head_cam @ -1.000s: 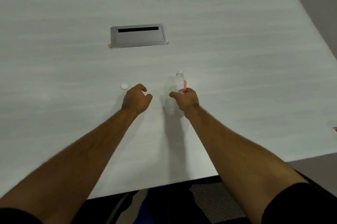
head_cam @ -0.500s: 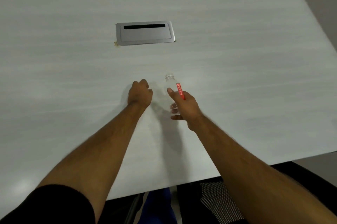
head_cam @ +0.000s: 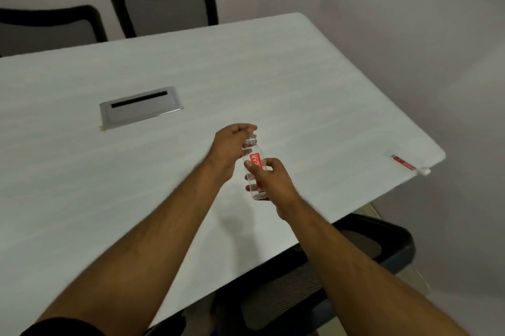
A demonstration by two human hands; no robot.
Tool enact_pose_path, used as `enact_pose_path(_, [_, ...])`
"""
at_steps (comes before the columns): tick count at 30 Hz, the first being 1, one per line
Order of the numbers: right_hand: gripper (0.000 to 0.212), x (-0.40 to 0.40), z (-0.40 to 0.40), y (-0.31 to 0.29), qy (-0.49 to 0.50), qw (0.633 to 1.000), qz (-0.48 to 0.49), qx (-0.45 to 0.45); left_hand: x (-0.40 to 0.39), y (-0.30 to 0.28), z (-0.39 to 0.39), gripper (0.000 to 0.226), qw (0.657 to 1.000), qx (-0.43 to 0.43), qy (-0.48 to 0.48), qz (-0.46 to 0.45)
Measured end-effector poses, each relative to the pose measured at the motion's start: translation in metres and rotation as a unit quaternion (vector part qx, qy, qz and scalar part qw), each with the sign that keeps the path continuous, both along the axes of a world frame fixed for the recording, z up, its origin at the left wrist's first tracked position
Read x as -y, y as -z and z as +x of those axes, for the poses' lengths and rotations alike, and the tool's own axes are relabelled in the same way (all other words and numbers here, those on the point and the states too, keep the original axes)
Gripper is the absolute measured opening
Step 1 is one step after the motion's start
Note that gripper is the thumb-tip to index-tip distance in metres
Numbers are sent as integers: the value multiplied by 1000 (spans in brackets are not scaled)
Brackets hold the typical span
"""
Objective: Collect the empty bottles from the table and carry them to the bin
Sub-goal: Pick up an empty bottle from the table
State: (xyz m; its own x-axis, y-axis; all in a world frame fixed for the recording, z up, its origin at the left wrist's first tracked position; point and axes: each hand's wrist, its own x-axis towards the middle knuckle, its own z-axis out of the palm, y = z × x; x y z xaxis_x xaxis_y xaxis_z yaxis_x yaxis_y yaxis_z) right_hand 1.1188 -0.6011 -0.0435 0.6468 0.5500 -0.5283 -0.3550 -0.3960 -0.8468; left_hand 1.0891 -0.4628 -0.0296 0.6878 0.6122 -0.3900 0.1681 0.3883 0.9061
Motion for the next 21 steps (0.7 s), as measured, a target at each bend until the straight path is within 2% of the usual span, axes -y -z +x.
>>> enact_pose_path(5, [55, 68, 37, -17, 68, 995, 29, 60, 73, -24, 41, 16, 999, 28, 14, -8])
enact_pose_path(7, [54, 95, 53, -21, 56, 986, -19, 155, 103, -34, 58, 12, 1000, 12, -13, 2])
enact_pose_path(10, [53, 130, 73, -31, 29, 930, -144, 336, 151, -50, 84, 10, 995, -10, -101, 21])
enact_pose_path(13, [53, 162, 95, -41, 36, 882, -163, 441, 197, -59, 116, 11, 987, -5, -158, 34])
enact_pose_path(17, [53, 209, 132, -44, 27, 860, -183, 477, 248, -59, 157, 11, 980, -6, -195, 41])
enact_pose_path(21, [56, 254, 168, -38, 38, 848, -210, 486, 290, -60, 186, 9, 989, 6, -151, -4])
